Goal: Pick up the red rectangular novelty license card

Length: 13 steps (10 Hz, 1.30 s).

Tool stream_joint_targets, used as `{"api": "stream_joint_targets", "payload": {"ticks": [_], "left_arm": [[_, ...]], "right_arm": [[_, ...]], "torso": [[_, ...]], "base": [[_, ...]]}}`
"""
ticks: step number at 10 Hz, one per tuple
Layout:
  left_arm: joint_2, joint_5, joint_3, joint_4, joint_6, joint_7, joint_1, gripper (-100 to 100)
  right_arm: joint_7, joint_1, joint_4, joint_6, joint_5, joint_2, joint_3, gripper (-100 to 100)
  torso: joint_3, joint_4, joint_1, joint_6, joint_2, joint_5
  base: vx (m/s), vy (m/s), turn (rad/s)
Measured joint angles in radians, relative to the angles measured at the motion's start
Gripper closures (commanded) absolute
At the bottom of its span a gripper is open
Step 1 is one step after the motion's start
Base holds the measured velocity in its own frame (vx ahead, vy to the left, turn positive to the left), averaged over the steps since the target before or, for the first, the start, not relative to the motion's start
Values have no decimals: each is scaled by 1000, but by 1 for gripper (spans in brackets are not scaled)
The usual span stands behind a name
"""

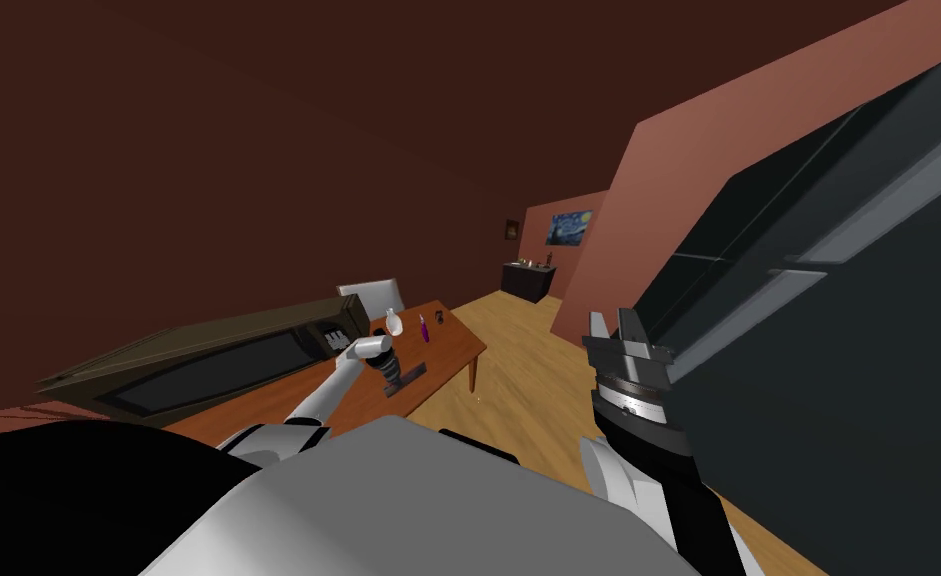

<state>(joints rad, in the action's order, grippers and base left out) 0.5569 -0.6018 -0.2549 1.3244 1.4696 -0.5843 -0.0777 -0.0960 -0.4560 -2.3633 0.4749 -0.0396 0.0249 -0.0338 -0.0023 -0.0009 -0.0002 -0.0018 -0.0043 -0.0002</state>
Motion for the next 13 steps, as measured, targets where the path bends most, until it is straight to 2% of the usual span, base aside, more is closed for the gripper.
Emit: {"api": "stream_joint_targets", "payload": {"ticks": [1, 5, 6, 10, 11, 13], "left_arm": [[22, -23, 18, 10, -26, -1, 21, -100], [138, -139, 120, 74, -140, -6, 127, -100], [151, -153, 130, 78, -160, -7, 138, -100], [261, -264, 229, 141, -272, -13, 243, -100], [273, -278, 238, 142, -292, -12, 251, -100], [329, -332, 283, 175, -342, -14, 303, -100]], "right_arm": [[0, 0, 0, 0, 0, 0, 0, 0], [0, 0, 0, 0, 0, 0, 0, 0], [0, 0, 0, 0, 0, 0, 0, 0], [0, 0, 0, 0, 0, 0, 0, 0], [0, 0, 0, 0, 0, 0, 0, 0], [0, 0, 0, 0, 0, 0, 0, 0]], "torso": [[-1, -1, 0, 1, -2, 0], [-3, -1, -1, 1, -4, 0], [-1, -1, -1, 2, -1, 0], [-3, -1, -2, 1, -4, 0], [0, 0, 0, 2, 0, 0], [-2, -1, -1, 2, -2, 1]], "base": [[165, -37, 119], [127, -27, 90], [118, -44, 160], [114, -31, 91], [94, -15, 149], [128, -44, 136]]}}
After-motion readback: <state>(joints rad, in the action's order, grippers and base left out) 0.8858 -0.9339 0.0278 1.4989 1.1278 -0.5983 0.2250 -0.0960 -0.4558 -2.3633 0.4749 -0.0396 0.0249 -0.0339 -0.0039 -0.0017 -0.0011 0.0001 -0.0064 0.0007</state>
